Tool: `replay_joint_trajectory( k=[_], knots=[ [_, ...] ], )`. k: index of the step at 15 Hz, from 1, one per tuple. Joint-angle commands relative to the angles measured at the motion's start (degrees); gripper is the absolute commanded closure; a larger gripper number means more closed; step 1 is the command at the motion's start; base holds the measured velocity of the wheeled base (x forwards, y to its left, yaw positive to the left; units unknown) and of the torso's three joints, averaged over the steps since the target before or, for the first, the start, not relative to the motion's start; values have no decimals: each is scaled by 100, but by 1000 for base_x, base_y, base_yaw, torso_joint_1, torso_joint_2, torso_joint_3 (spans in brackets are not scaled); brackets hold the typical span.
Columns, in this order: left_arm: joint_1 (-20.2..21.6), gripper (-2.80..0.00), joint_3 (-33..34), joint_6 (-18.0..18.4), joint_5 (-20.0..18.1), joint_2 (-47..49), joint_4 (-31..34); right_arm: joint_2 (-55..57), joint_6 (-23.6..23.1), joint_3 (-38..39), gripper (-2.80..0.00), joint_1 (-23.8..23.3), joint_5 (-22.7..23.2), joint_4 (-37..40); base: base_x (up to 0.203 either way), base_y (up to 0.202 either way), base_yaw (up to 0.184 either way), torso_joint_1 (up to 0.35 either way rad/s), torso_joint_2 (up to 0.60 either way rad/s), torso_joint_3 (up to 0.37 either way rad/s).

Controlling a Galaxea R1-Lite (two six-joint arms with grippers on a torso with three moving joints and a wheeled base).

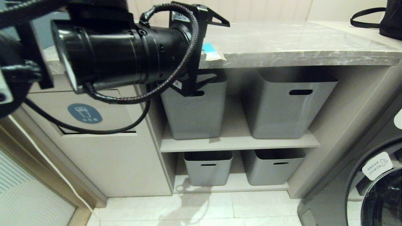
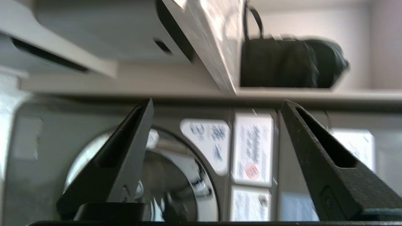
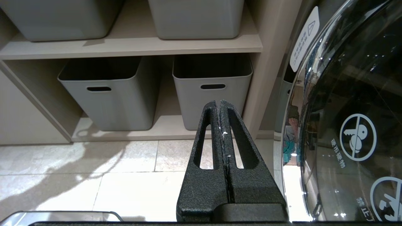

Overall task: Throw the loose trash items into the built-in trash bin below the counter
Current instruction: Pick up the garbage

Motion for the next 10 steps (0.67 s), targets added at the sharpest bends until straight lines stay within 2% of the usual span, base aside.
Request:
replay_joint_trajectory(
  k=[1,4,10],
  knots=[
    [11,-280,-87,-13,115,380,-38,-2,0,9,0,0,-2,-2,0,0,0,0,0,0],
    [255,-280,-92,292,518,516,-191,-2,0,9,0,0,3,-2,0,0,0,0,0,0],
    [416,-280,-435,382,501,816,-498,-2,0,9,0,0,-6,-2,0,0,0,0,0,0]
  ],
)
